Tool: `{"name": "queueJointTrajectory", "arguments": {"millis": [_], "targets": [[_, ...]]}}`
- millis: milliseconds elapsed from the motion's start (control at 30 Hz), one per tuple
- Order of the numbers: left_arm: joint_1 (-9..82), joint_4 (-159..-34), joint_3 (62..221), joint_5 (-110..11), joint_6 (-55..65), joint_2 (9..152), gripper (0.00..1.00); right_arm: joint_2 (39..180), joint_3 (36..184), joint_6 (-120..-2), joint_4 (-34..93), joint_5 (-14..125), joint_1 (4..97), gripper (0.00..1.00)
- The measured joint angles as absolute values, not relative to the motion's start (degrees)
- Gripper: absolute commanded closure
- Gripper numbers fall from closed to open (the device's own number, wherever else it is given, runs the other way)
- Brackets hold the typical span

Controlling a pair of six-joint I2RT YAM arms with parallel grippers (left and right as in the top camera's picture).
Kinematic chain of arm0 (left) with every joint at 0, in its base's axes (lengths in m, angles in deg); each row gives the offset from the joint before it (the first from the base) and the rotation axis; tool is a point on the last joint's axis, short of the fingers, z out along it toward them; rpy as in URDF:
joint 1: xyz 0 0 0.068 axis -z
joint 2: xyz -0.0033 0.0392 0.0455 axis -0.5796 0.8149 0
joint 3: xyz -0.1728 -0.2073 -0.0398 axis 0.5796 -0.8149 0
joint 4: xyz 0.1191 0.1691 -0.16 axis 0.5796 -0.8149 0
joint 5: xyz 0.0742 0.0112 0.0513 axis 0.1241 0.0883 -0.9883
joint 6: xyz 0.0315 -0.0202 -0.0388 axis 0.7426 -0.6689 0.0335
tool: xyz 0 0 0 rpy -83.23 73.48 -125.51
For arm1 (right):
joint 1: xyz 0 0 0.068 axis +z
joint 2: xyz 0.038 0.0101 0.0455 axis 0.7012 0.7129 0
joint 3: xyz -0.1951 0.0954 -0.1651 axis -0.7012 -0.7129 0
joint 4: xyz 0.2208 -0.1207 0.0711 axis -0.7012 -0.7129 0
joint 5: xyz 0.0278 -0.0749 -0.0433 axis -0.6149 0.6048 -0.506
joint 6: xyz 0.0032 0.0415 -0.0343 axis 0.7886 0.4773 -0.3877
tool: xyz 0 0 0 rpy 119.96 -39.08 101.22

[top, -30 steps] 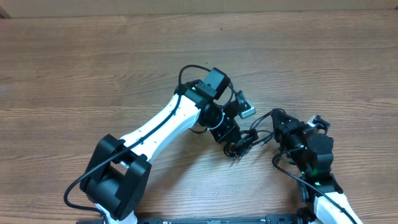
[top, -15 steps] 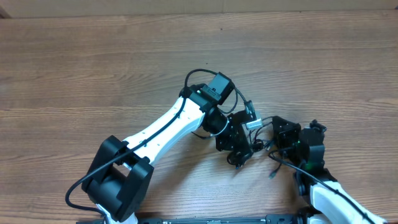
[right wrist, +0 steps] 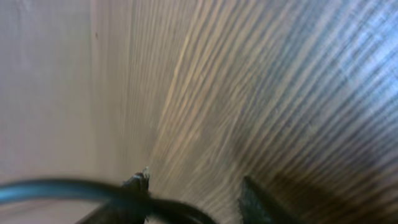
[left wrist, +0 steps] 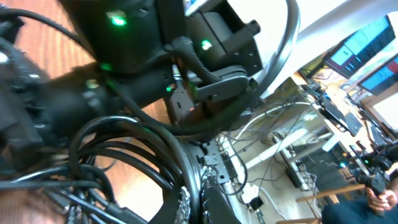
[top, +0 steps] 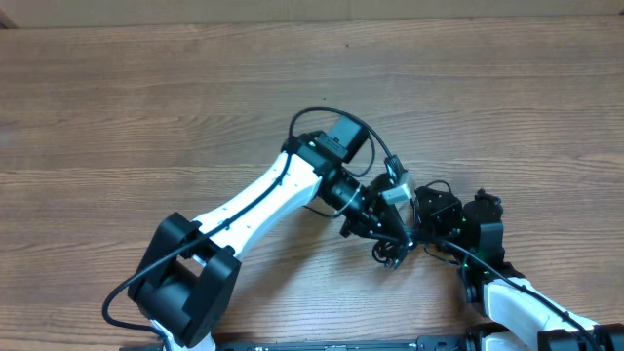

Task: Untangle cables

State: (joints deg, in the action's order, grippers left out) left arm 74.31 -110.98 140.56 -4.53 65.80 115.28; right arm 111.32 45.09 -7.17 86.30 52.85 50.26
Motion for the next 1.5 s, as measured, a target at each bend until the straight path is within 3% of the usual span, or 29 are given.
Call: {"name": "queueJointTrajectory", "arguments": {"millis": [300, 700, 1167, 1500], "targets": [[65.40, -107.49, 140.56, -6.59, 56.70, 115.28, 0.96, 111.18, 45.22, -8.89, 83.28, 51.69, 50.22, 0.21], [60.65, -100.56, 140.56, -16.18, 36.27, 115.28, 0.96, 110.97, 45.53, -9.18, 83.33, 44.00, 50.22, 0.04], [60.65, -99.44, 140.56, -32.23, 10.24, 115.28, 0.96, 111.32, 45.48, -19.63, 86.10, 32.79, 50.24, 0.03], [60.63, -92.01, 140.56, -25.25, 11.28, 115.28, 0.96, 111.32, 45.48, -23.43, 86.10, 26.38, 50.24, 0.01]]}}
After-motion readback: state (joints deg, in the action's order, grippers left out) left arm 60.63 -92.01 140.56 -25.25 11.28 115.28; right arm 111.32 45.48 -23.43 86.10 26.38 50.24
